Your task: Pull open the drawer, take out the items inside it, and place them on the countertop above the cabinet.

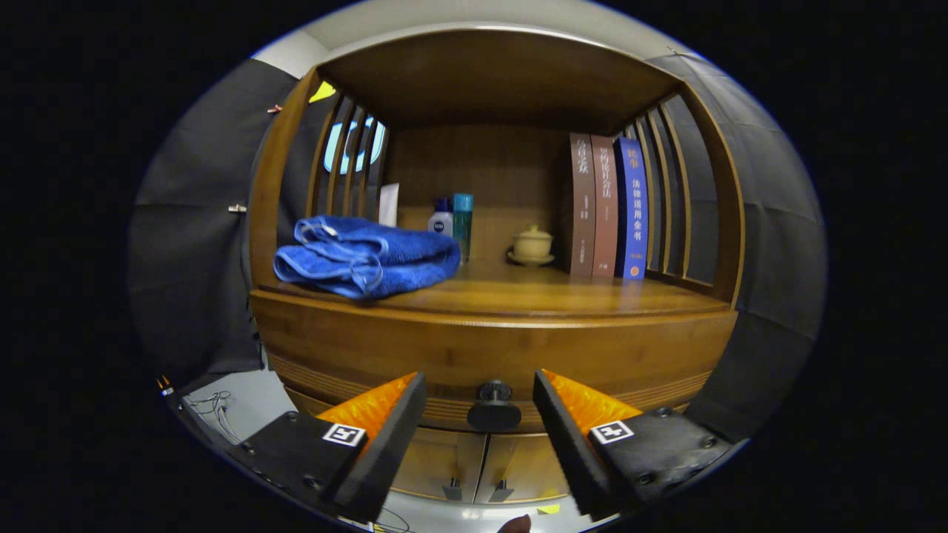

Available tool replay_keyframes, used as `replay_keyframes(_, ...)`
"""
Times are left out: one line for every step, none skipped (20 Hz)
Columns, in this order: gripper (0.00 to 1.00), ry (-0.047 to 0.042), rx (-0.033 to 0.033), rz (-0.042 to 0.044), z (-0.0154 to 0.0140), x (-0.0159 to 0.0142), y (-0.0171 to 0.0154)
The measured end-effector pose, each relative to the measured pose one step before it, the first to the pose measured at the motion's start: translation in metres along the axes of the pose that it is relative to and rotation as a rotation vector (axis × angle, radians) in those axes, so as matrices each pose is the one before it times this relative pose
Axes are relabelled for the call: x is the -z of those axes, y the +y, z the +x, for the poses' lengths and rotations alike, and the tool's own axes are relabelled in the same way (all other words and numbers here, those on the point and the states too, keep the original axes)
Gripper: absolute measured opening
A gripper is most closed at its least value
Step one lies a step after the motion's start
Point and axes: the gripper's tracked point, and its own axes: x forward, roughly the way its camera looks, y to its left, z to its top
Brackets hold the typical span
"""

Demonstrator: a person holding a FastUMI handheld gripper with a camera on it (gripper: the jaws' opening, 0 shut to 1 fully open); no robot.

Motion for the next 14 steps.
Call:
replay_keyframes(0.86, 0.00081, 0.01455, 0.02075, -0.00119, 0.00482, -0.00157)
replay_keyframes(0.80, 0.00577, -0.00062, 0.02575, 0.00666, 0.00308, 0.00005)
replay_keyframes(0.80, 0.01324, 0.02230, 0.00772, 0.00344, 0.00621, -0.00413)
replay_keyframes(0.76, 0.02031, 0.01352, 0.00450, 0.00244, 0.00343, -0.00442)
replay_keyframes(0.68, 0.01160, 0.00128, 0.01073, 0.00158, 0.00343, -0.00071)
replay_keyframes(0.60, -0.00477, -0.00293, 0.02238, -0.00062, -0.00250, 0.00070)
replay_keyframes(0.53, -0.00627, -0.00377, 0.01640, 0.00320, -0.00221, -0.00081)
replay_keyframes(0.52, -0.01265, -0.00094, 0.00338, -0.00024, -0.00402, 0.00049)
replay_keyframes(0.52, -0.01562, 0.00409, -0.01528, 0.00011, -0.00444, 0.00024)
replay_keyframes(0.52, -0.00757, 0.00430, -0.02797, 0.00168, -0.00122, -0.00026)
replay_keyframes(0.52, 0.00825, 0.01155, -0.03116, -0.00107, 0.00136, -0.00261)
replay_keyframes(0.48, -0.00614, -0.00008, -0.00033, 0.00553, 0.00096, -0.00064)
replay_keyframes(0.44, 0.00085, -0.00334, 0.00216, -0.00787, 0.00041, 0.00251)
replay_keyframes(0.44, 0.00961, -0.00735, 0.00929, 0.00302, 0.00034, 0.00088)
